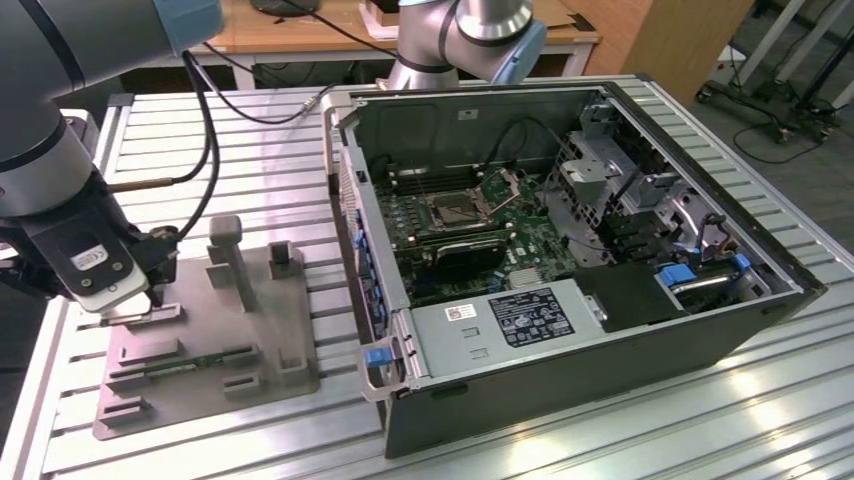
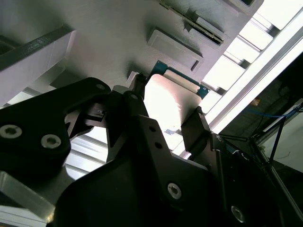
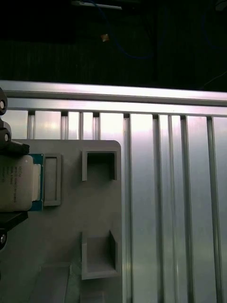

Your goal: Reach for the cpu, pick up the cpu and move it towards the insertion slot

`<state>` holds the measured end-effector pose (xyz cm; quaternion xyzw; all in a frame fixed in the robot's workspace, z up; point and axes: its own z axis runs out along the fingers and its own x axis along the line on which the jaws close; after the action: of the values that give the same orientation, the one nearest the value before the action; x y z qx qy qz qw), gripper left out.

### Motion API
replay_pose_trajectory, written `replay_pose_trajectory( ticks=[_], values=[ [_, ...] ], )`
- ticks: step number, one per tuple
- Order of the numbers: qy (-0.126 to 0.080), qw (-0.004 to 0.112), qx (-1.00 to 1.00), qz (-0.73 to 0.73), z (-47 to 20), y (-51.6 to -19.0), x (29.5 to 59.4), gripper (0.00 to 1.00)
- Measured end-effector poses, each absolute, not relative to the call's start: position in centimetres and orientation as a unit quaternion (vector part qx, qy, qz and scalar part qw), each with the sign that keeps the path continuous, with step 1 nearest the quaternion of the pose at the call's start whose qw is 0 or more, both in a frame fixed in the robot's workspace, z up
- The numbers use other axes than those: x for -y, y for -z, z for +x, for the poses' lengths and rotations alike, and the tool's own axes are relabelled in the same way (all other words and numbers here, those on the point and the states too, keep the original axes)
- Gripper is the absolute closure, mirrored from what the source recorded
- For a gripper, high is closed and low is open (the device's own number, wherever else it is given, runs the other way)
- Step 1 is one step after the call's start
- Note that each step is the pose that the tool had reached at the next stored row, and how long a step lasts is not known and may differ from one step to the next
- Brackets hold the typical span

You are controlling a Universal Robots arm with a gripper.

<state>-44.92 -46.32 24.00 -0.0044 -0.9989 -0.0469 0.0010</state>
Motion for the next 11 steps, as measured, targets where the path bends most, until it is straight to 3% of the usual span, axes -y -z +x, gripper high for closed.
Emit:
replay_pose_trajectory(
  ticks=[11],
  values=[
    [0.047, 0.001, 0.999, -0.004, -44.92, -24.96, 46.32, 0.46]
  ],
)
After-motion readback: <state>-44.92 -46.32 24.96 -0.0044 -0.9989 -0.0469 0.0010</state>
